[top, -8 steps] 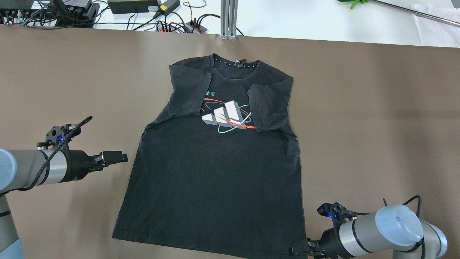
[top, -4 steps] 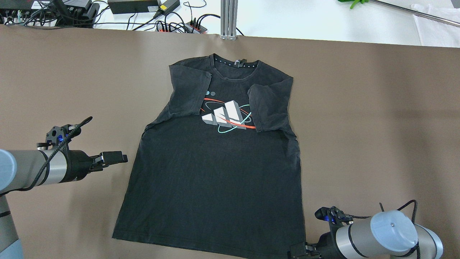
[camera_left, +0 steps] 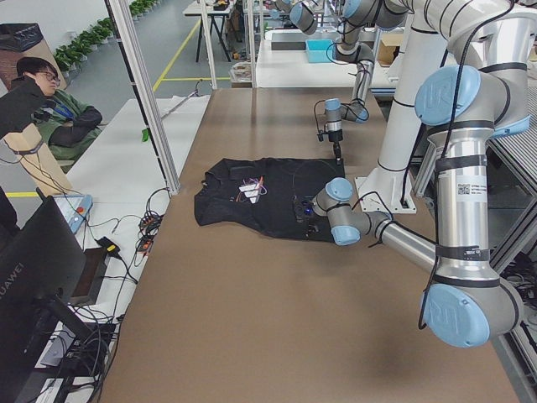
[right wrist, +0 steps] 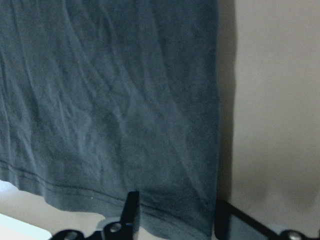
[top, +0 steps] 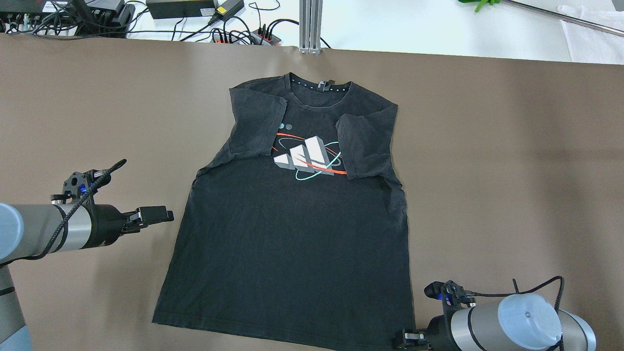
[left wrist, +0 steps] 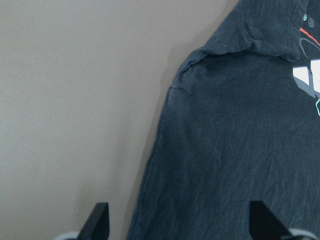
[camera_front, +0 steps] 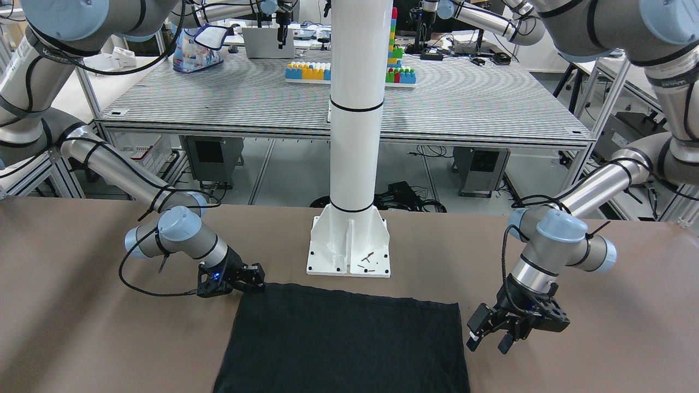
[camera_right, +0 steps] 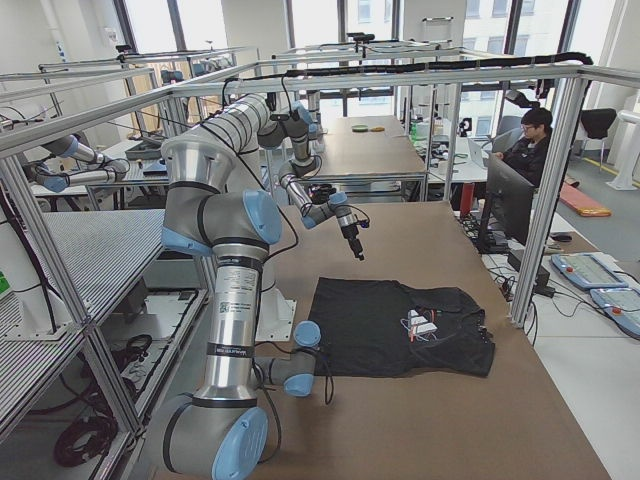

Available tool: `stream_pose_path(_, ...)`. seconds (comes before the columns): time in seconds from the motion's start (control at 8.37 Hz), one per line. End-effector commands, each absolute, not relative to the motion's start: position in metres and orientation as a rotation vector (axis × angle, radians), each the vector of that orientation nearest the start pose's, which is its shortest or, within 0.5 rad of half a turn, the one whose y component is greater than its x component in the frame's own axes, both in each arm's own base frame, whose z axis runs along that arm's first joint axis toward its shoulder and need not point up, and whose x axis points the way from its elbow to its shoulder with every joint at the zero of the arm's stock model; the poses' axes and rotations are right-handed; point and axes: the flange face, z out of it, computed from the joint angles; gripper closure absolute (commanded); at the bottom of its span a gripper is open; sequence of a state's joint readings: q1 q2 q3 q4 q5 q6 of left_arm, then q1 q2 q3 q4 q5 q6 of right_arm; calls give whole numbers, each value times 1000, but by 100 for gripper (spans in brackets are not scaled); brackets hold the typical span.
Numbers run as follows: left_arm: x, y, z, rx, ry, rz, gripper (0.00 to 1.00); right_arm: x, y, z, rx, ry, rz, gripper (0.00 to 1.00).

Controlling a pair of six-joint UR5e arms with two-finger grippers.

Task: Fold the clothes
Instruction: 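Lower both grippers onto the hem corners nearest the robot and grasp them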

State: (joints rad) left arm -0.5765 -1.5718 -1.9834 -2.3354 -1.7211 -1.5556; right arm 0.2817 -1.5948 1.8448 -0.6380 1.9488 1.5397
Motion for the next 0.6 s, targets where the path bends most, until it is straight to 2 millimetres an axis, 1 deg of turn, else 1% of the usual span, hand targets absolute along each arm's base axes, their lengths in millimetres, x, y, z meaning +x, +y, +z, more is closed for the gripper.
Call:
stream_pose_path(0.0,347,-365,376,224,1169,-408,0,-444,-230,424,-130,-1222,-1,100)
stream_pose_path(0.12,349,-363,375,226,1170,-407,0,-440,-230,418,-127,-1233,-2,100)
stream_pose_path(0.48,351,-361,374,226,1172,-403,0,-436,-230,412,-121,-1248,-3,100)
